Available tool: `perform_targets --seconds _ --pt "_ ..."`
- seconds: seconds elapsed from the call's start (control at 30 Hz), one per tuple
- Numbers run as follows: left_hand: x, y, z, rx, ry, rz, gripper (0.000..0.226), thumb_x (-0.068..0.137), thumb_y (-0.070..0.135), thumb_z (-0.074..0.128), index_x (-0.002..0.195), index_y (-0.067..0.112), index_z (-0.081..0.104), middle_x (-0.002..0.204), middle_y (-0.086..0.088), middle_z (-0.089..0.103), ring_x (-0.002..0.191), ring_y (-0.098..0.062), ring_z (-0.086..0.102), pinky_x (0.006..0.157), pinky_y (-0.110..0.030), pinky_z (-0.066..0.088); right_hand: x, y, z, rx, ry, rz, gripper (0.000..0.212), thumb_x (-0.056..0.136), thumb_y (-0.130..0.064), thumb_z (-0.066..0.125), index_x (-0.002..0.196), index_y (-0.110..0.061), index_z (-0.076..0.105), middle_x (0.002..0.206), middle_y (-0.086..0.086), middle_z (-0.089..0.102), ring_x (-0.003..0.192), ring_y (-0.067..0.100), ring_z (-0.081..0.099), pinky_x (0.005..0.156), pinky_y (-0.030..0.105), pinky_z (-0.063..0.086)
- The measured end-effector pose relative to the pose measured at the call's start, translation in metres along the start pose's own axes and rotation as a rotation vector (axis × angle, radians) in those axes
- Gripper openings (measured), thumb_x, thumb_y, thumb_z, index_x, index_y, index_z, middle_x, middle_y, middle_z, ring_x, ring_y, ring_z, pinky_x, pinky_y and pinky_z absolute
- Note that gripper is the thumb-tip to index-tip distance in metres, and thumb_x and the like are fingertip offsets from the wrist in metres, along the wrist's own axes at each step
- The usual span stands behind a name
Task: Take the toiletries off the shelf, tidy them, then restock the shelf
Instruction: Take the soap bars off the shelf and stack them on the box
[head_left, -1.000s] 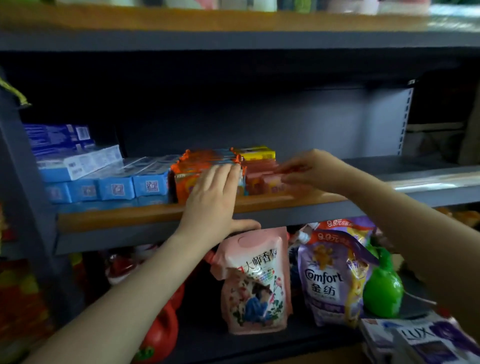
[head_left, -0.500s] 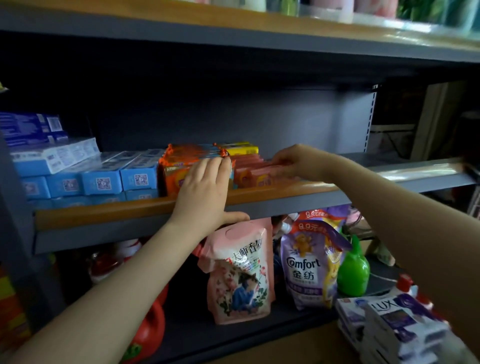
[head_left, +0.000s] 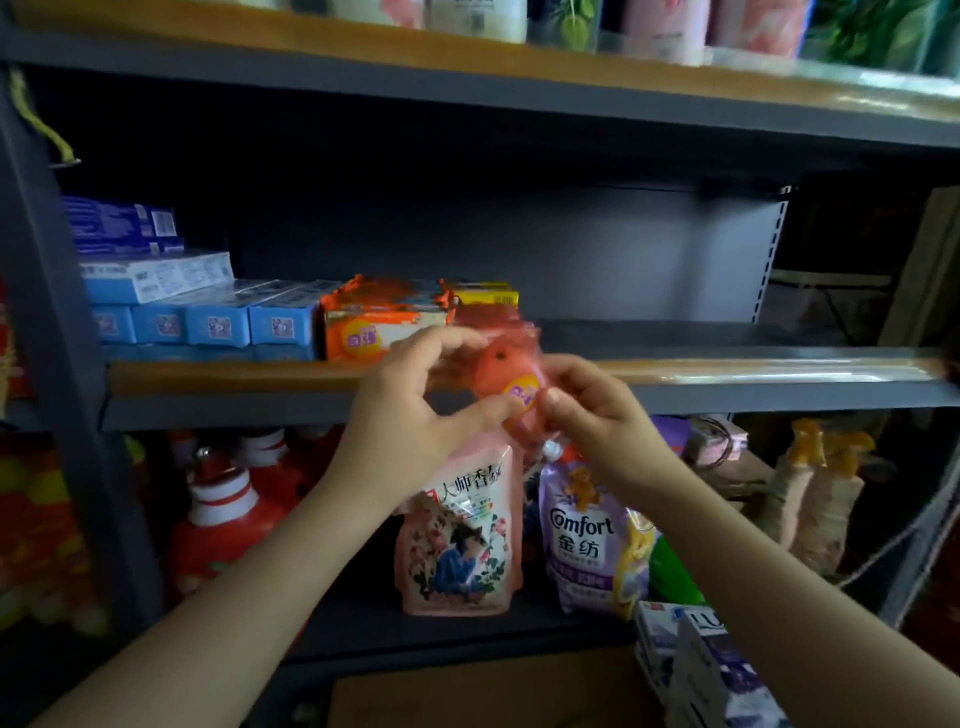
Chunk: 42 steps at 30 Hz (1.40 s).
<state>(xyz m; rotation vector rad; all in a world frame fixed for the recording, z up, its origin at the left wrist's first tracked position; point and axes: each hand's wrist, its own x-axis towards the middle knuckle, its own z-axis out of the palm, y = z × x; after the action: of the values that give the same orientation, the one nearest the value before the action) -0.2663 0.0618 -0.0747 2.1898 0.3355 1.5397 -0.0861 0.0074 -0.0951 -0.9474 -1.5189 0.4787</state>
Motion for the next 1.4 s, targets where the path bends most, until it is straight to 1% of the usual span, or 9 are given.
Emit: perform_targets --seconds 0.13,0.33,0.53,0.73,0.87,1.07,1.17,1.33,1.4 --pt "-0.018 0.004 0.011 0.197 -0.061 0.015 0.039 0.067 0.037 0.076 0.100 0.022 0.061 0.097 0.016 0.059 0.092 0.002 0.055 0.083 -0.007 0.040 -0.022 0.020 -0.008 0.165 -0.085 0.089 0.029 0.079 -0.012 0.061 0.107 -0.010 0.057 0.098 0.009 0.067 0.090 0.026 0.063 0.084 0.045 0.053" --pt "-0.035 0.006 0.028 0.409 -0.174 0.086 0.038 0.073 0.016 0.077 0.107 0.010 0.063 0.102 0.004 0.058 0.096 -0.010 0.055 0.085 -0.021 0.042 -0.036 0.021 -0.027 0.058 -0.089 0.110 0.032 0.075 0.000 0.067 0.096 -0.023 0.062 0.086 -0.012 0.068 0.080 0.002 0.063 0.071 0.015 0.050" --pt "-0.049 -0.004 0.046 0.238 -0.081 -0.032 0.036 0.074 0.012 0.075 0.107 0.014 0.062 0.101 0.013 0.058 0.098 0.003 0.052 0.087 -0.003 0.035 -0.052 0.029 -0.050 0.000 -0.072 0.120 0.044 0.076 0.010 0.065 0.104 -0.024 0.060 0.099 -0.007 0.068 0.085 0.008 0.063 0.073 0.024 0.053" --pt "-0.061 -0.010 0.058 -0.100 -0.009 -0.267 0.027 0.073 0.033 0.070 0.094 0.049 0.064 0.095 0.016 0.069 0.092 -0.002 0.064 0.078 -0.017 0.049 -0.066 0.033 -0.055 0.079 -0.076 0.181 0.031 0.074 -0.006 0.067 0.102 -0.018 0.061 0.099 0.006 0.069 0.086 0.012 0.066 0.074 0.023 0.053" --pt "-0.073 -0.017 0.070 -0.352 0.031 -0.679 0.017 0.079 0.037 0.063 0.091 0.027 0.068 0.082 0.012 0.070 0.075 -0.005 0.065 0.062 -0.015 0.049 -0.073 0.023 -0.050 0.064 -0.054 0.232 0.024 0.073 -0.028 0.061 0.093 -0.014 0.060 0.069 -0.001 0.068 0.060 0.008 0.062 0.054 0.019 0.052" --pt "-0.105 -0.022 0.093 -0.717 -0.270 -1.253 0.034 0.089 0.040 0.051 0.105 0.011 0.058 0.062 -0.003 0.062 0.052 -0.010 0.055 0.047 -0.020 0.046 -0.078 0.015 -0.038 -0.084 -0.001 0.403 0.026 0.087 -0.030 0.059 0.076 -0.007 0.059 0.041 -0.001 0.053 0.032 0.010 0.041 0.033 0.015 0.029" --pt "-0.122 -0.026 0.100 -0.833 -0.369 -1.353 0.055 0.074 0.050 0.053 0.106 0.005 0.059 0.061 -0.001 0.059 0.051 -0.009 0.054 0.048 -0.020 0.046 -0.080 0.020 -0.041 -0.195 -0.045 0.497 0.038 0.090 -0.031 0.057 0.086 0.006 0.060 0.043 0.001 0.053 0.033 0.010 0.041 0.034 0.016 0.029" --pt "-0.140 -0.030 0.101 -0.800 -0.315 -1.339 0.038 0.067 0.041 0.065 0.091 0.013 0.061 0.067 -0.003 0.065 0.057 -0.012 0.061 0.050 -0.020 0.048 -0.099 0.039 -0.058 -0.445 -0.209 0.512 0.029 0.095 -0.026 0.049 0.095 -0.002 0.065 0.072 0.008 0.059 0.064 0.017 0.053 0.062 0.031 0.045" --pt "-0.148 -0.033 0.105 -0.645 -0.284 -1.247 0.045 0.063 0.041 0.070 0.099 0.016 0.059 0.075 -0.001 0.069 0.062 -0.012 0.064 0.054 -0.019 0.049 -0.109 0.046 -0.064 -0.467 -0.248 0.475 0.022 0.094 -0.018 0.052 0.100 -0.003 0.066 0.081 0.002 0.062 0.072 0.011 0.055 0.068 0.018 0.045"
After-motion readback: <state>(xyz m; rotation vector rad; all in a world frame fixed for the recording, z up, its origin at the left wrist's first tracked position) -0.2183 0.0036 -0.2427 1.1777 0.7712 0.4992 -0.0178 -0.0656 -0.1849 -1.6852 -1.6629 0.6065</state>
